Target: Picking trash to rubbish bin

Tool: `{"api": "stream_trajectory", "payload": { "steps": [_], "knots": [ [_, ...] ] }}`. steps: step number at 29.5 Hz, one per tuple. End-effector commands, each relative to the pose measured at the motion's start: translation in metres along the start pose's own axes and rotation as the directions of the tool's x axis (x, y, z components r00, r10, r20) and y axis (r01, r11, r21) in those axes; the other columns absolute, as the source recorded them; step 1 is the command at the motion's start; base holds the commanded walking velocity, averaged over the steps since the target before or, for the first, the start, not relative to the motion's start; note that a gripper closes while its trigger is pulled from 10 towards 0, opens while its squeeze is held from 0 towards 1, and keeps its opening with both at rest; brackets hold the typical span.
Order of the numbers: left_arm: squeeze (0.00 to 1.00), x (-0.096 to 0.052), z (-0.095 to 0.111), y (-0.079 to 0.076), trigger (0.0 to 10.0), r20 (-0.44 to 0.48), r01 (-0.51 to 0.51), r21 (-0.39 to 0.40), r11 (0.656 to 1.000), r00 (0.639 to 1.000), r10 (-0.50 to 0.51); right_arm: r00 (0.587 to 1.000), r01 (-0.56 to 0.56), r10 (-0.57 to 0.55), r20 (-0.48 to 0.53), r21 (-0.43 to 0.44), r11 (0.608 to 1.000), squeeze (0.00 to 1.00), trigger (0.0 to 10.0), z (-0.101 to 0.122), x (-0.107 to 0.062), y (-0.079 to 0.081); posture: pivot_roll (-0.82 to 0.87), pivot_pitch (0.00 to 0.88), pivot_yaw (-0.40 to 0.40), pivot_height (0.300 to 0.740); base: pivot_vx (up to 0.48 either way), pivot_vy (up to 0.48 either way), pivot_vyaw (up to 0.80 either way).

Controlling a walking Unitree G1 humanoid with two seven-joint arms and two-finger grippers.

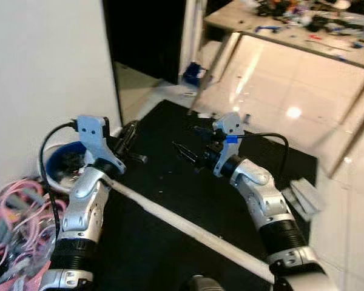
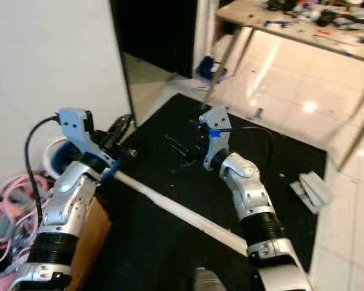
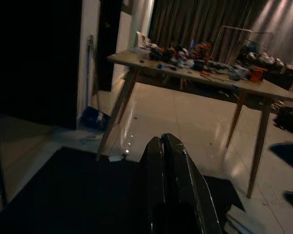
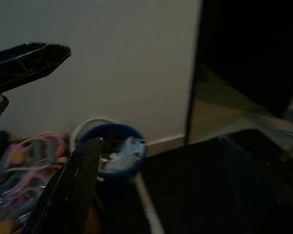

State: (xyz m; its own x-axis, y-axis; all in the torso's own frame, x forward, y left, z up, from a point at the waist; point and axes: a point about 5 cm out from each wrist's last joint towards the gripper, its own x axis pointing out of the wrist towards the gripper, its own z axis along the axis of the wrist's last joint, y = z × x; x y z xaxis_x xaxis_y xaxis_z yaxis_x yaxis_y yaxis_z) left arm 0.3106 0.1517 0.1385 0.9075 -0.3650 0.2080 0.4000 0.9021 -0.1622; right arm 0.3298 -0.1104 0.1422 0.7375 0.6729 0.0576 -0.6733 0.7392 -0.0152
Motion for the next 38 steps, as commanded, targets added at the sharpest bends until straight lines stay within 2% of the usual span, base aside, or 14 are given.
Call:
{"api": "stream_trajectory", "payload": {
  "steps": [1, 3, 5, 6, 7, 9, 13, 16, 21, 25, 29, 33, 38],
  "knots": [
    [0.00, -0.004, -0.005, 0.011, 10.0, -0.022, -0.090, 0.052, 0.995, 0.996, 0.091, 0.996, 0.082, -0.083, 0.029, 0.021, 0.996, 0.00, 10.0, 0.002, -0.005, -0.009, 0.01, 0.000, -0.011, 0.740, 0.000, 0.000, -0.80],
    [0.00, -0.005, -0.006, 0.016, 10.0, -0.023, -0.149, 0.065, 0.987, 0.988, 0.151, 0.981, 0.183, -0.185, 0.052, 0.041, 0.982, 0.00, 10.0, 0.002, -0.010, -0.017, 0.01, 0.000, -0.011, 0.740, 0.000, 0.000, -0.80],
    [0.00, -0.005, -0.007, 0.016, 10.0, -0.023, -0.154, 0.066, 0.986, 0.987, 0.156, 0.951, 0.300, -0.303, 0.061, 0.048, 0.953, 0.00, 10.0, 0.002, -0.017, -0.025, 0.01, 0.000, -0.014, 0.740, 0.000, 0.000, -0.80],
    [0.00, -0.005, -0.007, 0.016, 10.0, -0.023, -0.154, 0.066, 0.986, 0.987, 0.156, 0.951, 0.300, -0.303, 0.061, 0.048, 0.953, 0.00, 10.0, 0.002, -0.017, -0.025, 0.01, 0.000, -0.014, 0.740, 0.000, 0.000, -0.80],
    [0.00, -0.005, -0.007, 0.015, 10.0, -0.024, -0.153, 0.067, 0.986, 0.988, 0.155, 0.934, 0.349, -0.352, 0.064, 0.048, 0.936, 0.00, 10.0, 0.002, -0.020, -0.027, 0.01, 0.000, -0.014, 0.740, 0.000, 0.000, -0.80],
    [0.00, -0.006, -0.007, 0.016, 10.0, -0.027, -0.159, 0.056, 0.986, 0.987, 0.161, 0.899, 0.432, -0.431, 0.078, 0.010, 0.902, 0.00, 10.0, 0.003, -0.026, -0.029, -0.01, 0.000, 0.001, 0.740, 0.000, 0.000, -0.79],
    [0.00, -0.005, -0.008, 0.015, 10.0, -0.025, -0.166, 0.053, 0.985, 0.986, 0.168, 0.893, 0.444, -0.442, 0.084, -0.019, 0.896, 0.00, 10.0, 0.004, -0.026, -0.030, 0.00, 0.000, -0.005, 0.740, 0.000, 0.000, -0.78],
    [0.00, -0.003, -0.007, 0.014, 10.0, -0.013, -0.173, 0.067, 0.983, 0.985, 0.175, 0.904, 0.422, -0.421, 0.067, 0.009, 0.907, 0.00, 10.0, 0.003, -0.021, -0.033, 0.00, 0.000, -0.017, 0.740, 0.000, 0.000, -0.78],
    [0.00, -0.002, -0.009, 0.015, 10.0, -0.020, -0.184, 0.077, 0.980, 0.982, 0.186, 0.898, 0.434, -0.434, 0.066, 0.016, 0.901, 0.00, 10.0, 0.002, -0.021, -0.033, 0.00, 0.000, -0.008, 0.740, 0.000, 0.000, -0.79],
    [0.00, -0.001, -0.010, 0.014, 10.0, -0.045, -0.155, 0.129, 0.980, 0.986, 0.162, 0.892, 0.447, -0.446, 0.072, 0.009, 0.895, 0.00, 10.0, 0.004, -0.021, -0.034, 0.01, 0.000, -0.001, 0.740, 0.000, 0.000, -0.79],
    [0.00, -0.001, -0.011, 0.012, 10.0, -0.054, -0.127, 0.137, 0.982, 0.989, 0.136, 0.894, 0.440, -0.440, 0.082, 0.016, 0.898, 0.00, 10.0, 0.005, -0.020, -0.034, 0.01, 0.000, -0.001, 0.740, 0.000, 0.000, -0.79],
    [0.00, -0.002, -0.012, 0.010, 10.0, -0.057, -0.084, 0.129, 0.988, 0.994, 0.092, 0.898, 0.430, -0.429, 0.096, 0.007, 0.903, 0.00, 10.0, 0.007, -0.018, -0.033, 0.01, 0.000, -0.001, 0.740, 0.251, 0.000, 0.00],
    [0.00, -0.001, -0.013, 0.009, 10.0, -0.058, -0.079, 0.119, 0.990, 0.995, 0.086, 0.902, 0.424, -0.422, 0.096, 0.002, 0.906, 0.00, 10.0, 0.007, -0.017, -0.033, 0.01, 0.000, -0.001, 0.740, 0.480, 0.000, 0.00]
  ]
}}
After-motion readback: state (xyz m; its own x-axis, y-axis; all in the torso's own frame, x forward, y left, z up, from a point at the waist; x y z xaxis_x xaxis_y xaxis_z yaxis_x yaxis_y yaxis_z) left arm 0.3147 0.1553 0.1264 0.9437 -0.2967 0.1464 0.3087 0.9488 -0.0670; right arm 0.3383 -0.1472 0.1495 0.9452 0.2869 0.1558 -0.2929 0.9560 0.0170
